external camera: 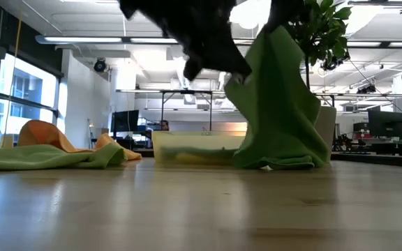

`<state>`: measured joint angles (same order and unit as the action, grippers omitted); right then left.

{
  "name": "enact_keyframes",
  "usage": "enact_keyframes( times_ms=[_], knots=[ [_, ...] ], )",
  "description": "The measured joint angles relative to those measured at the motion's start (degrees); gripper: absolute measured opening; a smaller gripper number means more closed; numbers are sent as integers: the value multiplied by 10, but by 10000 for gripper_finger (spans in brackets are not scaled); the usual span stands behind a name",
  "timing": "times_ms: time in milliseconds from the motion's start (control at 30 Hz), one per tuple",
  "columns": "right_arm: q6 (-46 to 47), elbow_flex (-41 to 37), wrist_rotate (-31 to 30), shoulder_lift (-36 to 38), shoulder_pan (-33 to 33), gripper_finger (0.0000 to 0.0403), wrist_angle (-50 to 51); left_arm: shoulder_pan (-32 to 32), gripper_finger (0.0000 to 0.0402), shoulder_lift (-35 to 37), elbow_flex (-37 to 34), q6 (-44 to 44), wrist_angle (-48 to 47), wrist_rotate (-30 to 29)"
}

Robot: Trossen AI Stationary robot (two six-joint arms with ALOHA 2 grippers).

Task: Fold microfiber towels
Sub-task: Fold the right green microfiber towel

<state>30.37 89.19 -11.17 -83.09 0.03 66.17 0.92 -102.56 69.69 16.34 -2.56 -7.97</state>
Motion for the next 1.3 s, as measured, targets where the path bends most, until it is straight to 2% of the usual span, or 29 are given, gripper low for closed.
enact_keyframes(
  times_ms=[200,367,500,667,833,1033,1300],
  knots=[
    [3,-1,-74,-5,86,0,-2,-38,1,70,29,-4,-186,-2],
    [8,-1,-105,-17,162,0,-24,-85,0,120,60,17,-327,-6],
    [-7,0,-124,-29,211,0,-62,-131,0,147,88,40,-395,-24],
    [-42,-1,-130,-48,245,0,-124,-186,0,149,138,60,-466,-57],
    [-73,3,-132,-46,253,0,-151,-221,0,140,194,49,-543,-120],
    [-138,42,-158,-43,241,0,-141,-219,0,138,247,28,-644,-221],
    [-313,81,-278,-44,196,0,-98,-167,0,137,279,-137,-675,-393]
  ],
)
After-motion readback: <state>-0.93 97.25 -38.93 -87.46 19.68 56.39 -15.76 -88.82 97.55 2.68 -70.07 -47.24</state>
